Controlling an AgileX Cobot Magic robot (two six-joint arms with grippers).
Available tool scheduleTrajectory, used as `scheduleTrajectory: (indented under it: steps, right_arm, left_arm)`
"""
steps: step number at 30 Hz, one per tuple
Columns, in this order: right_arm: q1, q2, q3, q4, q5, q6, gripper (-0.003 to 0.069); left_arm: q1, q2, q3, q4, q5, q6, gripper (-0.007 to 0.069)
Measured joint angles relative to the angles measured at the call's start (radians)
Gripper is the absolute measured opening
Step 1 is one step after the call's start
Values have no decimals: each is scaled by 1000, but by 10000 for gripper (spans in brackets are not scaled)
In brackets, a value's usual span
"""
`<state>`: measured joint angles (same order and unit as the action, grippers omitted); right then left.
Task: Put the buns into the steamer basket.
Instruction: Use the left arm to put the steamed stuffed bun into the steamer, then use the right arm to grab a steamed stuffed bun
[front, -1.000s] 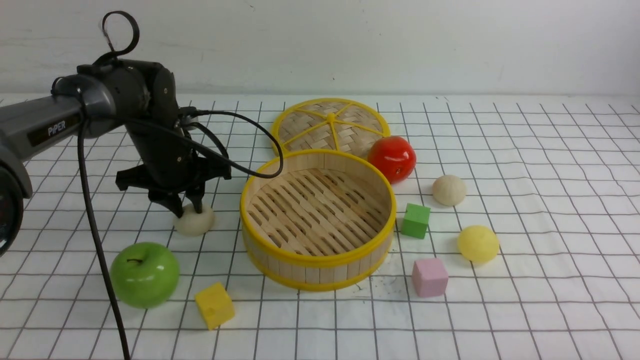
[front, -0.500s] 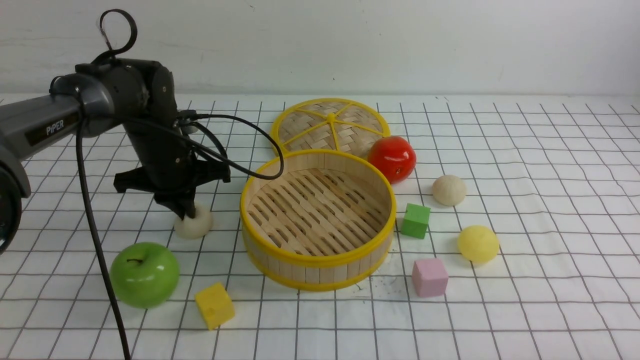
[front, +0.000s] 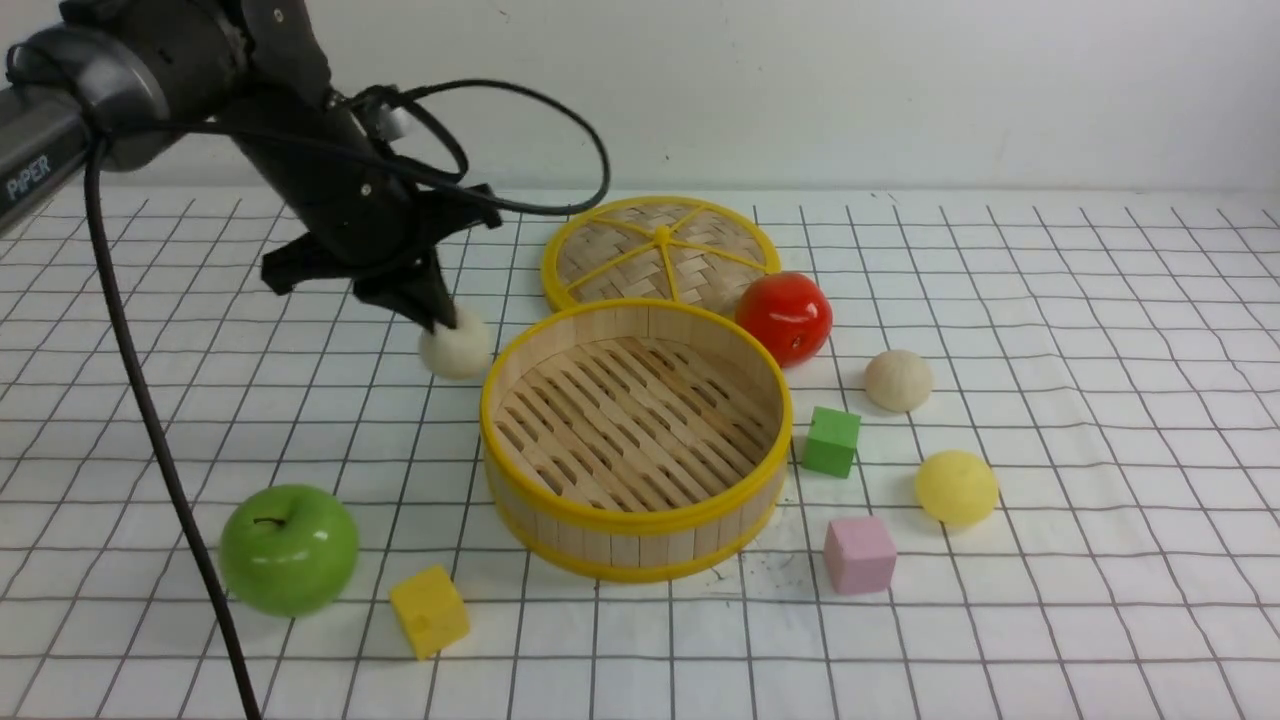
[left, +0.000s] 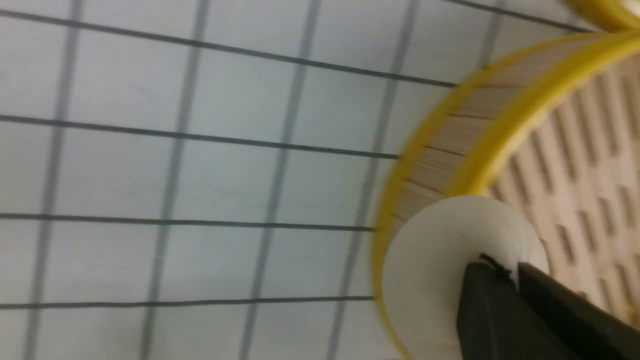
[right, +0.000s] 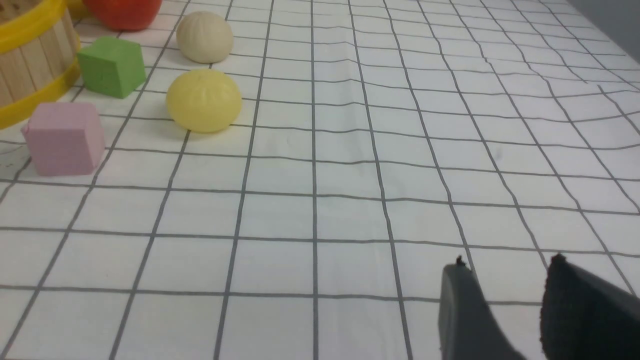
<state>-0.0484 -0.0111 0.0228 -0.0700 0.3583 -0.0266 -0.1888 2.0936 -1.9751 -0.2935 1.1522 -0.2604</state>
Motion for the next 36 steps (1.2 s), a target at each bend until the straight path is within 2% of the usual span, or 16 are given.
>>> scheduleTrajectory:
  steps: [4,10,16,20,22,26,30,36]
  right_arm:
    - [0,0,0,0,0,0,239]
    - [0,0,0,0,0,0,239]
    - [0,0,0,0,0,0,239]
    - [0,0,0,0,0,0,239]
    - [0,0,0,0,0,0,239]
    - [0,0,0,0,0,0,239]
    - [0,0,0,0,0,0,239]
    - [0,0,0,0,0,0,239]
  left_arm:
    - [-67,16,-1,-71,-18,73,-6]
    - [-128,61,-1,-1,-84,41,21]
    - [-148,66,0,101,-104,-24,119]
    - [-148,66,0,108,-96,-26,179]
    - [-148,66,0,108,-68,-29,237]
    - [-149,48,0,109,-23,-30,283]
    - [-149,-50,-15,113,69,-14,302]
    - [-149,-296,-22,130,84,-2,300]
